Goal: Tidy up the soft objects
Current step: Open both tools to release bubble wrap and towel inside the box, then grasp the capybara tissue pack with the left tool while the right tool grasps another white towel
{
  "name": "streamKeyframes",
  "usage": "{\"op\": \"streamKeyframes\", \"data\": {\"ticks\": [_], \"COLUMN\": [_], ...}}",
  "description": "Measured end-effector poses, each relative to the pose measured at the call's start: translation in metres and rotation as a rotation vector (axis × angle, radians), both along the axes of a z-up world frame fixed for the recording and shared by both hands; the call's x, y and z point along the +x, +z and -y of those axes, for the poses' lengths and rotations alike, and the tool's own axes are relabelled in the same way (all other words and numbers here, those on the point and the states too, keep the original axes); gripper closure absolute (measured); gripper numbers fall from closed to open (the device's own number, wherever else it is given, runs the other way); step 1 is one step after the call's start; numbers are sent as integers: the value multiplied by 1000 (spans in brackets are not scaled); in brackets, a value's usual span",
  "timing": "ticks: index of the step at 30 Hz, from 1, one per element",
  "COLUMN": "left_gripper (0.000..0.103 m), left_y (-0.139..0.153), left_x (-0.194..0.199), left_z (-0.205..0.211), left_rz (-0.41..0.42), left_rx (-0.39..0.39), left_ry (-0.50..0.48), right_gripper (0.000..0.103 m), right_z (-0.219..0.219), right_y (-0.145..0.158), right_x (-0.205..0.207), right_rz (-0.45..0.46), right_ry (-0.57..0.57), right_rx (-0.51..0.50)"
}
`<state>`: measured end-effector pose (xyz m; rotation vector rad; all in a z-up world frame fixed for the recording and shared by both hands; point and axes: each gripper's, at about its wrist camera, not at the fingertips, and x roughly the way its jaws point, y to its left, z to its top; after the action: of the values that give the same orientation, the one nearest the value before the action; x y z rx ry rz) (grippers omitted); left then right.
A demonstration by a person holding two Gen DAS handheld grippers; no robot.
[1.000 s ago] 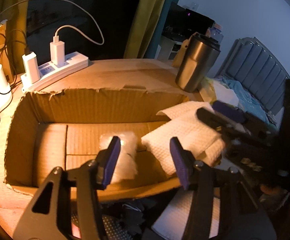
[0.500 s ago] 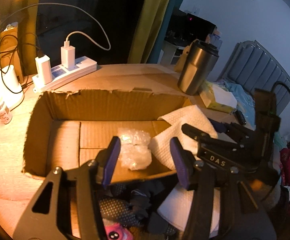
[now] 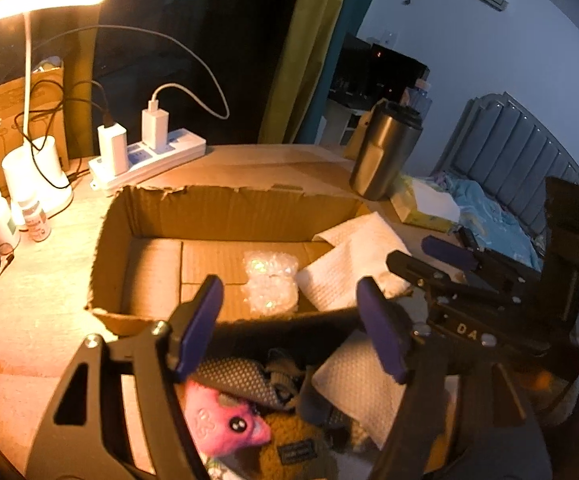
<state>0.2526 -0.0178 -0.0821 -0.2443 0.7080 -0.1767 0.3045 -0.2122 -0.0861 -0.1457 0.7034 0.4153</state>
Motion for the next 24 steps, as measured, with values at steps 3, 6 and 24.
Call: {"op": "streamKeyframes", "data": {"ticks": [3,6,24], "left_gripper": [32,32,32], "left_y": [2,3,-14], "left_x": [-9,-17,-64], "left_z": [-2,-5,-41], "left_rz": [11,18,3], "left_rx": [-6,-8,15], "left_ry": [0,1,77], "right_gripper": [46,46,46], "right_z": [-2,-6,-32], "right_y": [6,12,10], "right_x": [-13,-27,-72], "right_rz": [12,24,17], "right_ry": [13,24,75], "right_rx": [8,15,-8]}}
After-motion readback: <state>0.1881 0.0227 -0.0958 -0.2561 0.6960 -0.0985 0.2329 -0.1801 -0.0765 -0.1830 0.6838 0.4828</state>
